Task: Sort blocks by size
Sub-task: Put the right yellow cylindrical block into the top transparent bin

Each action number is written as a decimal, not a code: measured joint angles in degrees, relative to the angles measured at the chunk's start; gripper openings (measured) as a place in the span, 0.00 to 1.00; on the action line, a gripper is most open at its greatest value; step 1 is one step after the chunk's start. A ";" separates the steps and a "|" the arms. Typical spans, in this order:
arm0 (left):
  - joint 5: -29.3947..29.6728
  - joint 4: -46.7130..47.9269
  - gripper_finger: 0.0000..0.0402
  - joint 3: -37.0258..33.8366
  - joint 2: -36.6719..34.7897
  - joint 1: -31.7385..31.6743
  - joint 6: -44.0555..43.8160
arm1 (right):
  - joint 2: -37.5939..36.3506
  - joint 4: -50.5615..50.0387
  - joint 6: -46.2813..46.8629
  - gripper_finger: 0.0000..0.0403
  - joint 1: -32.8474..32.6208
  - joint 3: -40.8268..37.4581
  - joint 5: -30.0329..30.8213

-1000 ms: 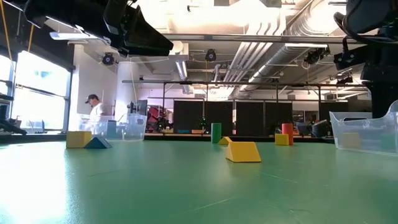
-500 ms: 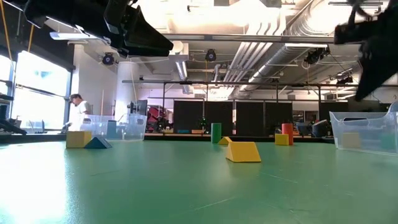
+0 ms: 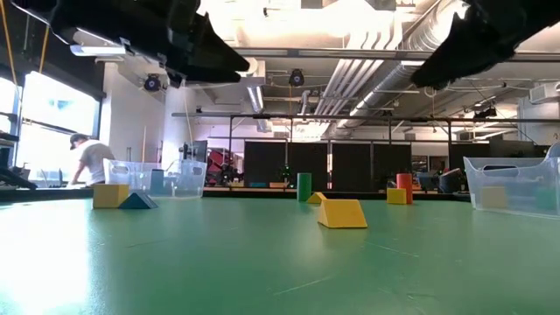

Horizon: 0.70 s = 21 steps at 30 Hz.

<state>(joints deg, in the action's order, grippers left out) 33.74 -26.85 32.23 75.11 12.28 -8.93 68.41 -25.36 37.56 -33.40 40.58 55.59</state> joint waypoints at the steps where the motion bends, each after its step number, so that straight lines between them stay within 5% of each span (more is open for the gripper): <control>1: -0.20 0.02 0.51 0.00 0.00 -0.46 -0.61 | 0.83 3.43 -1.85 0.45 0.02 -0.73 -0.02; 9: -4.83 -2.26 0.51 -0.04 0.41 -3.06 -0.04 | 10.27 32.79 -16.75 0.45 0.04 -5.73 -0.35; 16: -8.53 -20.97 0.51 0.33 9.70 -5.39 4.63 | 18.66 47.37 -24.75 0.45 1.45 -6.25 -1.88; 19: -14.37 -16.78 0.51 4.18 12.74 -5.71 10.40 | 20.50 50.62 -26.61 0.45 2.38 -6.25 -4.69; 21: -15.83 -5.61 0.51 9.86 13.26 -3.67 14.95 | 20.99 51.01 -27.21 0.45 2.68 -6.25 -6.57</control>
<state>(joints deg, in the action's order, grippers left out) 17.92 -32.46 42.09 88.37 8.61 6.02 89.40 25.66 10.35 -30.72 34.33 49.01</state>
